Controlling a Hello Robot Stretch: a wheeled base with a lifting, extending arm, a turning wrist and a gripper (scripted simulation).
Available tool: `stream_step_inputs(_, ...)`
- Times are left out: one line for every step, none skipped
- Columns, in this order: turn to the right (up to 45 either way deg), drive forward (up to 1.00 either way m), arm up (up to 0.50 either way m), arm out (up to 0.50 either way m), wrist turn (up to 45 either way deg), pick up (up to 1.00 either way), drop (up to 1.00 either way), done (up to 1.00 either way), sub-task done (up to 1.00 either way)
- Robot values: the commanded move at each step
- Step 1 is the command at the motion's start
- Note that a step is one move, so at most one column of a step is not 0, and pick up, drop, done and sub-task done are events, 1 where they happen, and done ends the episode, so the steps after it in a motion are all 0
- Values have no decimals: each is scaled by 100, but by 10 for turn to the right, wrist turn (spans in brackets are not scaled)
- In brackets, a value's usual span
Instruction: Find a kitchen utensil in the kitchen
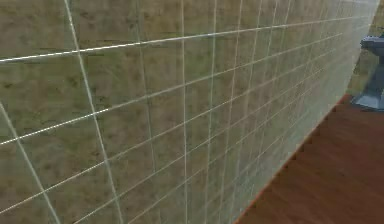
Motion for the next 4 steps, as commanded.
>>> stream_step_inputs(-450,0,0,0,0,0,0,0,0)
stream_step_inputs(-450,0,0,0,0,0,0,0,0)
stream_step_inputs(-420,0,0,0,0,0,0,0,0)
stream_step_inputs(0,60,0,0,0,0,0,0,0)
